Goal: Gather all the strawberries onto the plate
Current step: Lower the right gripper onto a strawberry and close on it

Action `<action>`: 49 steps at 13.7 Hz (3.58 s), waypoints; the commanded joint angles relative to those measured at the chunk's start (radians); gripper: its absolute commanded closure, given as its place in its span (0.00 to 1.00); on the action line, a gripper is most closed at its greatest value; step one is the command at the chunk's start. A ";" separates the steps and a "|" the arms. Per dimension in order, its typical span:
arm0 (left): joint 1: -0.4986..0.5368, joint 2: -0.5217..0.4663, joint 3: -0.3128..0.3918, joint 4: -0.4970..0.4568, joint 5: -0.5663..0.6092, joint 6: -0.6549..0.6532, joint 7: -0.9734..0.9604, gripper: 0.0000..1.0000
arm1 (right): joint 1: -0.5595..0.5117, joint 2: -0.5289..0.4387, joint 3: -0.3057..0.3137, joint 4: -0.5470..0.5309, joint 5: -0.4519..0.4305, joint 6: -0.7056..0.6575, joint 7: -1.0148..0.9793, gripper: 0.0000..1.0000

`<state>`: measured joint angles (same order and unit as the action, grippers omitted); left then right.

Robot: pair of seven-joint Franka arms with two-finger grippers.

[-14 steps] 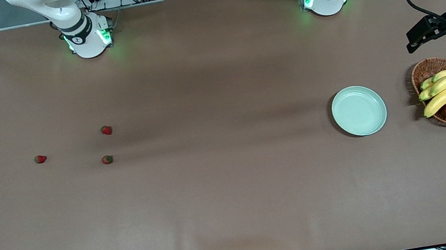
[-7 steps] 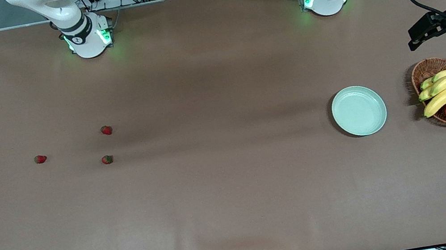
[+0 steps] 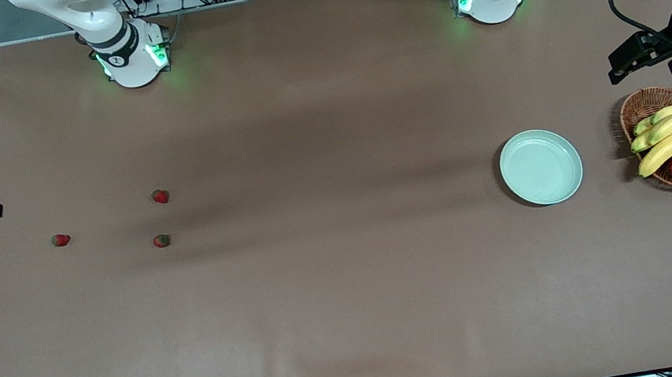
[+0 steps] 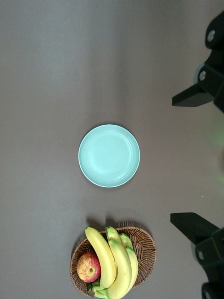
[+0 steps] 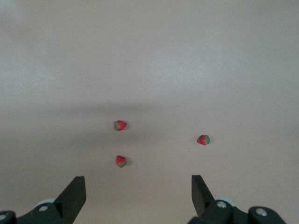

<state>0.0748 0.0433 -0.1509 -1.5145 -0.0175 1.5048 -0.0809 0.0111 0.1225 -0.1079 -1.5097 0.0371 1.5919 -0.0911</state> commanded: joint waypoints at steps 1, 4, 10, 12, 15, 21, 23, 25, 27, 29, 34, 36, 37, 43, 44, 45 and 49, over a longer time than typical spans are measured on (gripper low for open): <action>0.005 0.001 -0.002 0.007 -0.010 -0.011 0.001 0.00 | -0.034 0.054 -0.003 0.022 -0.012 -0.007 -0.002 0.00; 0.008 0.009 -0.002 -0.036 -0.009 0.024 0.015 0.00 | -0.110 0.103 -0.003 0.017 -0.014 -0.054 -0.007 0.00; 0.025 0.020 -0.007 -0.222 -0.005 0.150 0.169 0.00 | -0.221 0.193 -0.003 -0.058 -0.006 -0.032 -0.016 0.00; 0.045 0.020 -0.006 -0.277 0.010 0.202 0.301 0.00 | -0.240 0.190 -0.003 -0.156 -0.009 0.070 -0.025 0.00; 0.083 0.017 -0.006 -0.364 0.011 0.271 0.426 0.00 | -0.289 0.187 -0.003 -0.292 -0.009 0.251 -0.184 0.00; 0.074 0.024 -0.009 -0.429 0.017 0.342 0.446 0.00 | -0.295 0.193 -0.001 -0.521 -0.008 0.564 -0.207 0.00; 0.069 0.027 -0.016 -0.440 0.019 0.360 0.444 0.00 | -0.287 0.230 -0.001 -0.541 -0.009 0.621 -0.208 0.01; 0.069 0.033 -0.021 -0.438 0.018 0.364 0.444 0.00 | -0.292 0.268 0.000 -0.541 -0.008 0.686 -0.249 0.11; 0.060 0.058 -0.025 -0.437 0.014 0.397 0.435 0.00 | -0.292 0.298 0.000 -0.541 -0.005 0.724 -0.266 0.18; 0.036 0.084 -0.036 -0.431 0.014 0.417 0.431 0.17 | -0.292 0.327 0.000 -0.543 -0.005 0.760 -0.266 0.24; -0.044 0.122 -0.048 -0.411 0.008 0.419 0.317 0.21 | -0.301 0.365 0.002 -0.543 0.003 0.812 -0.285 0.28; -0.084 0.129 -0.050 -0.400 0.004 0.419 0.236 0.20 | -0.303 0.382 0.002 -0.544 0.003 0.829 -0.285 0.31; -0.102 0.136 -0.050 -0.394 0.004 0.419 0.189 0.20 | -0.301 0.382 0.004 -0.553 0.004 0.823 -0.283 0.36; -0.153 0.175 -0.053 -0.349 -0.110 0.419 0.076 0.19 | -0.277 0.362 0.004 -0.546 0.004 0.746 -0.279 1.00; -0.168 0.188 -0.053 -0.334 -0.114 0.419 0.061 0.19 | -0.269 0.350 0.004 -0.523 0.004 0.697 -0.274 1.00; -0.185 0.197 -0.053 -0.319 -0.114 0.417 0.031 0.20 | -0.260 0.344 0.005 -0.489 0.004 0.633 -0.269 1.00; -0.219 0.210 -0.053 -0.300 -0.121 0.417 -0.095 0.20 | -0.208 0.341 0.007 -0.348 0.072 0.444 -0.219 1.00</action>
<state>-0.1268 0.2355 -0.2067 -1.8411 -0.1184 1.9243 -0.1193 -0.2189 0.4744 -0.1004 -1.9111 0.0684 2.1090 -0.3337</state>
